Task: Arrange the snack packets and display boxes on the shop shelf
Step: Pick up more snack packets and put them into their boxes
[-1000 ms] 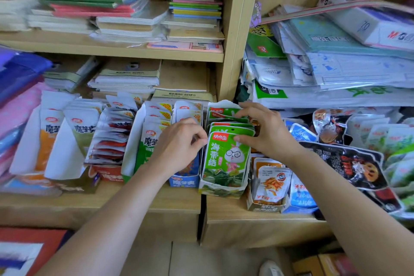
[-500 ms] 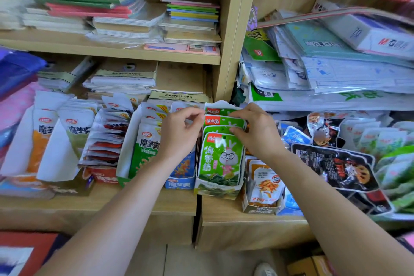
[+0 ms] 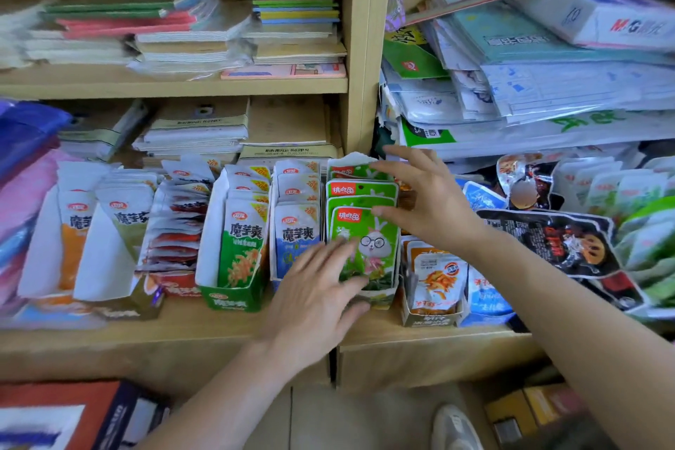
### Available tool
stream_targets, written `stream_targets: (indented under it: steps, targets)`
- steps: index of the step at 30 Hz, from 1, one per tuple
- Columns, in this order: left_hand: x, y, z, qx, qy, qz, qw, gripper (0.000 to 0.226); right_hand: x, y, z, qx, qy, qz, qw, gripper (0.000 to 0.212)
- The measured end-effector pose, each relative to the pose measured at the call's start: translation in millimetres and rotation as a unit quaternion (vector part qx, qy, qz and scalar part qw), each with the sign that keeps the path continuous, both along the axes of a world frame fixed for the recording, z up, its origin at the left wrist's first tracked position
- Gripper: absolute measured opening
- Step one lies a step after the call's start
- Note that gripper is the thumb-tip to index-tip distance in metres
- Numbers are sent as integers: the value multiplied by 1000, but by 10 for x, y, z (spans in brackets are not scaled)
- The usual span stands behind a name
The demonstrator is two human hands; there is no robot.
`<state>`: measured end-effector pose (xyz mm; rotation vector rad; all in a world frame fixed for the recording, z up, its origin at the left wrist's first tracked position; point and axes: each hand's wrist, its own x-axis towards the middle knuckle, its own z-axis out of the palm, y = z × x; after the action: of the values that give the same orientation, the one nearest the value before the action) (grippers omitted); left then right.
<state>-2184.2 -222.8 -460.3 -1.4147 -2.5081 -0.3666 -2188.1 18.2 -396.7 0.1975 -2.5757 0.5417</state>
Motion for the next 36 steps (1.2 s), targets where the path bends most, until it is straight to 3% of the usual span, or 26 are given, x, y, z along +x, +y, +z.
stream_targets:
  steps: [2, 5, 10, 13, 17, 22, 26, 29, 32, 36]
  targets:
    - [54, 14, -53, -3, 2, 8, 1000, 15, -17, 47, 8, 48, -52, -4, 997, 76]
    - [84, 39, -83, 4, 11, 33, 999, 9, -106, 54, -9, 71, -112, -2, 991, 80]
    - [163, 16, -80, 6, 5, 47, 999, 13, -186, 5, 42, 118, -38, 1, 992, 65]
    - [178, 4, -97, -1, 2, 52, 999, 16, -150, -63, 37, 90, -17, 34, 995, 69]
    - [156, -16, -97, 8, 5, 44, 999, 18, -185, -109, 125, -32, -113, 13, 993, 80]
    - [122, -33, -105, 22, 17, 42, 999, 20, -231, -227, 259, 29, -196, 11, 980, 79]
    - [100, -15, -76, 35, 38, 36, 998, 24, -185, -333, 262, 19, -271, 49, 961, 71]
    - [129, -2, -52, 58, 70, 25, 996, 27, -202, -285, 298, -16, -270, 81, 959, 51]
    - [144, 4, -41, 63, 60, 44, 995, 44, -232, -242, 299, -103, -247, 103, 958, 42]
    - [61, 41, -74, 14, 31, 60, 998, 64, -221, -212, 151, -53, -124, 40, 990, 48]
